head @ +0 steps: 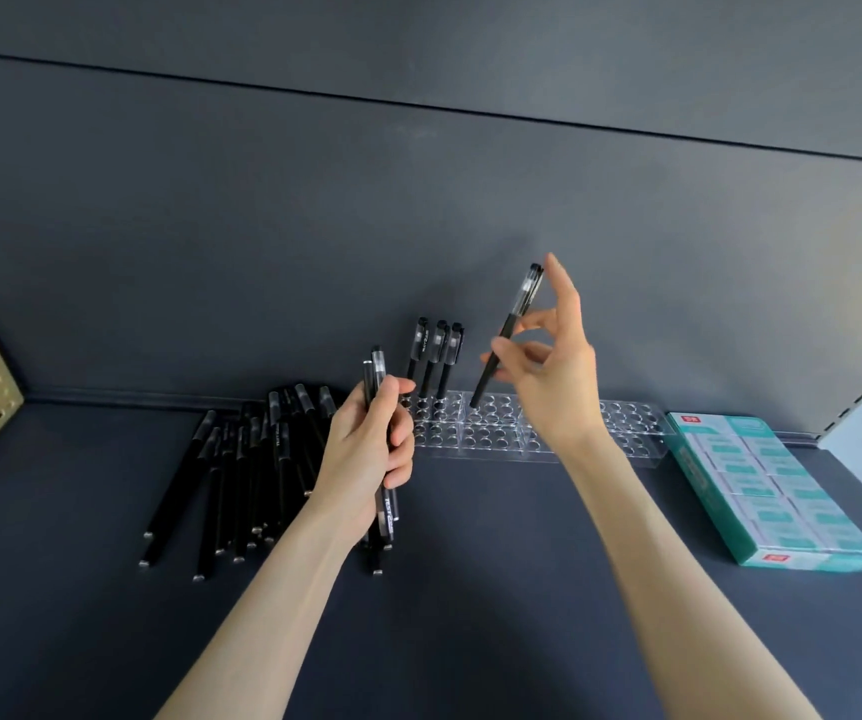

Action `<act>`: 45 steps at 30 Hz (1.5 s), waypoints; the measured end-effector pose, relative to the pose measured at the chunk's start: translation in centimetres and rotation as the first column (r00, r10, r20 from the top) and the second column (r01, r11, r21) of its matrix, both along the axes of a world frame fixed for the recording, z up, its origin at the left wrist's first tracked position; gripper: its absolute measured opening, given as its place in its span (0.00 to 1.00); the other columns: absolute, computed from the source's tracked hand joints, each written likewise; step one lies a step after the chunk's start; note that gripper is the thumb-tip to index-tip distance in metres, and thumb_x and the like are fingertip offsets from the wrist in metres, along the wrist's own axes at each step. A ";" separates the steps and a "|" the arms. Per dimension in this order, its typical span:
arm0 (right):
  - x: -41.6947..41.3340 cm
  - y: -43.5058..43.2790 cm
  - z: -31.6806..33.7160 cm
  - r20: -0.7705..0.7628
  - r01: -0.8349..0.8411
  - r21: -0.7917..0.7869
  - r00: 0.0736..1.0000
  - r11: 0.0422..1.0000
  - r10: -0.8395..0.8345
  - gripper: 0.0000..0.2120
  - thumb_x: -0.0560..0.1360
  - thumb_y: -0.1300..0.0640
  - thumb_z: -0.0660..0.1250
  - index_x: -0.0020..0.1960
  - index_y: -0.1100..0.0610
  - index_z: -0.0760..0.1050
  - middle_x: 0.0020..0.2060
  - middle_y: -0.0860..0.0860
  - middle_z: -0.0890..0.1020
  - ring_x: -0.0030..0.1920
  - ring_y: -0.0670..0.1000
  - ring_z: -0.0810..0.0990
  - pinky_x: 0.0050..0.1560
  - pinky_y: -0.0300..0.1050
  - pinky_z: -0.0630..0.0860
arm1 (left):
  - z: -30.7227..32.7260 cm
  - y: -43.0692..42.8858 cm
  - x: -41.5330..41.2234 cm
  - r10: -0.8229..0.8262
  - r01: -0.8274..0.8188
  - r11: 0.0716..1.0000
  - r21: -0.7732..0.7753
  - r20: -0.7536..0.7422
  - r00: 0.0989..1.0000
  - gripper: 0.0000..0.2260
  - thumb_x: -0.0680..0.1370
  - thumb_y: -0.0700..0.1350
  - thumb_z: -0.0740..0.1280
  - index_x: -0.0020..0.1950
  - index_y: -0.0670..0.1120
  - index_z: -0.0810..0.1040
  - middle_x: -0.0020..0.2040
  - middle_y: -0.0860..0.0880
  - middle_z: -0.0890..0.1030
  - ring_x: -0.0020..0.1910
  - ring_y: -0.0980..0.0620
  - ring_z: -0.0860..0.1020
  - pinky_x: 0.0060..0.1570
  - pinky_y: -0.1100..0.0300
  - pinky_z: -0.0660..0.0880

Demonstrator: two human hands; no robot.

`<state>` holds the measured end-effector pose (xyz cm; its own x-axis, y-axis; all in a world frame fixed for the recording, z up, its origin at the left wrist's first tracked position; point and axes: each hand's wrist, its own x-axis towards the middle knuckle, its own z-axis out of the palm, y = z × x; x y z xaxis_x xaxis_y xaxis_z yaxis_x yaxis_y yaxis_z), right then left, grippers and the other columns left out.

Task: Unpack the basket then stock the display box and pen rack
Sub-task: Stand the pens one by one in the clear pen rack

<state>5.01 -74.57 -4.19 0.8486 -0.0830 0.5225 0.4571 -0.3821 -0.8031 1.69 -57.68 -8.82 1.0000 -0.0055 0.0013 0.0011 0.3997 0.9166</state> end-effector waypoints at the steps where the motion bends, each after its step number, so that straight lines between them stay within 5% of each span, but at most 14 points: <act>1: 0.6 0.0 0.0 0.008 0.030 -0.012 1.000 0.999 -0.030 0.39 0.74 0.67 0.66 0.64 0.27 0.56 0.44 0.49 0.74 0.37 0.51 0.83 0.40 0.56 0.81 | -0.1 0.1 0.0 -0.005 0.005 1.000 0.003 0.003 1.000 0.12 0.81 0.51 0.60 0.52 0.42 0.75 0.27 0.53 0.66 0.21 0.57 0.59 0.19 0.67 0.58; 7: 2.3 0.6 -1.6 0.078 0.088 -0.036 0.993 0.996 -0.085 0.28 0.75 0.64 0.66 0.64 0.39 0.61 0.40 0.48 0.75 0.40 0.54 0.82 0.47 0.54 0.79 | -0.5 0.4 -0.2 0.002 -0.002 1.000 -0.009 0.010 1.000 0.13 0.79 0.52 0.61 0.52 0.43 0.75 0.27 0.52 0.67 0.21 0.56 0.59 0.18 0.66 0.58; 12: 2.6 0.8 -3.2 0.119 0.100 -0.129 0.989 0.987 -0.085 0.23 0.75 0.63 0.67 0.64 0.46 0.64 0.39 0.41 0.74 0.37 0.41 0.78 0.39 0.26 0.69 | -0.7 0.2 -0.3 0.001 -0.001 1.000 0.004 -0.001 1.000 0.11 0.81 0.50 0.60 0.52 0.43 0.75 0.27 0.52 0.67 0.21 0.56 0.59 0.19 0.66 0.58; 17: 2.0 0.9 -3.8 0.125 0.107 -0.188 0.989 0.976 -0.085 0.17 0.75 0.63 0.67 0.62 0.55 0.71 0.39 0.38 0.75 0.38 0.45 0.76 0.44 0.38 0.76 | -0.8 0.1 -0.5 -0.012 0.012 1.000 0.020 -0.009 1.000 0.11 0.80 0.50 0.61 0.52 0.43 0.75 0.28 0.52 0.67 0.22 0.56 0.59 0.19 0.65 0.58; 22: 1.8 1.2 -3.6 0.161 0.142 -0.264 0.982 0.954 -0.102 0.13 0.75 0.63 0.67 0.59 0.57 0.75 0.42 0.47 0.78 0.39 0.53 0.79 0.43 0.56 0.78 | -0.8 -0.2 -0.6 -0.028 0.029 0.999 0.034 -0.015 0.999 0.11 0.81 0.50 0.60 0.53 0.42 0.75 0.28 0.52 0.67 0.22 0.56 0.59 0.19 0.65 0.57; 28: 0.9 1.3 -3.2 0.173 0.202 -0.278 0.972 0.939 -0.158 0.14 0.74 0.63 0.67 0.59 0.57 0.75 0.46 0.51 0.77 0.36 0.51 0.78 0.41 0.54 0.78 | -0.8 -0.2 -0.5 -0.073 0.073 0.997 0.008 -0.028 0.997 0.10 0.82 0.48 0.58 0.54 0.43 0.75 0.28 0.51 0.67 0.20 0.56 0.60 0.18 0.65 0.58; 31: -0.4 1.5 -2.7 0.177 0.199 -0.140 0.969 0.970 -0.174 0.10 0.74 0.61 0.68 0.55 0.56 0.76 0.44 0.50 0.75 0.35 0.46 0.74 0.39 0.42 0.75 | -0.8 -0.2 -0.6 -0.149 0.149 0.989 -0.015 -0.009 0.989 0.09 0.82 0.44 0.56 0.53 0.43 0.75 0.28 0.51 0.69 0.20 0.56 0.61 0.18 0.66 0.59; 33: -1.4 1.7 -2.2 0.038 0.064 -0.005 0.997 0.998 -0.064 0.06 0.73 0.57 0.70 0.50 0.53 0.78 0.39 0.48 0.79 0.36 0.43 0.75 0.39 0.35 0.73 | -0.8 -0.2 -0.9 -0.215 0.212 0.975 0.059 0.049 0.975 0.09 0.82 0.46 0.58 0.50 0.48 0.78 0.30 0.51 0.69 0.23 0.55 0.61 0.20 0.65 0.59; 37: -2.8 1.6 -1.5 -0.206 -0.220 0.123 0.948 0.968 0.242 0.08 0.71 0.59 0.73 0.49 0.53 0.79 0.34 0.45 0.82 0.35 0.46 0.81 0.40 0.36 0.76 | -0.7 -0.6 -1.4 -0.346 0.326 0.926 0.192 0.082 0.935 0.09 0.79 0.49 0.63 0.50 0.45 0.77 0.32 0.51 0.71 0.24 0.55 0.60 0.22 0.62 0.55; 45: -2.9 0.3 -0.6 -0.124 -0.201 0.383 0.956 0.902 0.266 0.11 0.76 0.65 0.65 0.55 0.54 0.78 0.40 0.49 0.85 0.39 0.44 0.81 0.45 0.35 0.76 | -1.0 -0.8 -1.3 -0.317 0.295 0.927 0.231 0.065 0.946 0.08 0.79 0.47 0.65 0.50 0.41 0.77 0.32 0.51 0.75 0.23 0.56 0.61 0.21 0.66 0.57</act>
<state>2.11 -74.31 -4.83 0.9395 -0.0271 0.3415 0.3424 0.0509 -0.9382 0.35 -58.47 -9.85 0.9443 -0.3226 0.0651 -0.0038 0.1873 0.9823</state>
